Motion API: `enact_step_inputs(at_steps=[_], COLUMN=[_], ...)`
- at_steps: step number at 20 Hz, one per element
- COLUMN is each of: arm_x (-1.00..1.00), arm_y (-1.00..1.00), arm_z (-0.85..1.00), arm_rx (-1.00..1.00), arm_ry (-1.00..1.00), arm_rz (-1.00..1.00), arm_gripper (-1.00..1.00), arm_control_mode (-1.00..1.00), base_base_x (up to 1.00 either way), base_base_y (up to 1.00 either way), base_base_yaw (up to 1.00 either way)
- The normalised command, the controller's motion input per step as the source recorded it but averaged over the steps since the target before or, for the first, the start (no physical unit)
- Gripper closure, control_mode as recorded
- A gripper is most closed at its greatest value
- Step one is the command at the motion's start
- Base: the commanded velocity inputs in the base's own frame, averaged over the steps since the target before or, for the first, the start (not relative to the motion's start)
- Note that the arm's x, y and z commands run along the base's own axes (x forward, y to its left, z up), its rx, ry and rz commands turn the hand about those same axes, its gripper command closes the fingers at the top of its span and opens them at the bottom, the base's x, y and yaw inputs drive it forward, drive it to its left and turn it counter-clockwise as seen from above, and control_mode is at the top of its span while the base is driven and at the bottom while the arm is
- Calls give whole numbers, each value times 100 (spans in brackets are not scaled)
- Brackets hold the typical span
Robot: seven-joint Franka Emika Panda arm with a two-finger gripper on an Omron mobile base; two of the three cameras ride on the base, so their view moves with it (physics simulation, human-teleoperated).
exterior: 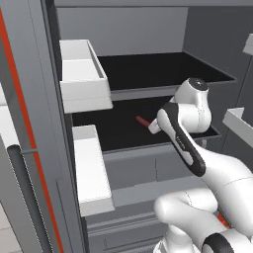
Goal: Move the hot dog bun to the plate on the dining table and place the condiment next to that plate. Then navigate to the fridge and take the sausage and place it on the plate as well.
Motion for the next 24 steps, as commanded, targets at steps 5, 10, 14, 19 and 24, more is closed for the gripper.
enact_step_inputs(at_steps=[5,10,14,19,24], arm_x=[23,24,25,29,28], arm_y=[0,0,-3,0,0], arm_z=[-23,-15,-11,-10,-10], arm_rx=[0,0,0,0,0], arm_ry=[0,0,0,0,0], arm_rz=[0,0,0,0,0], arm_gripper=[-100,-100,-100,-100,-100], arm_control_mode=[-100,-100,-100,-100,-100], base_base_x=[0,0,0,0,0], base_base_y=[0,0,0,0,0], base_base_yaw=[0,0,0,0,0])
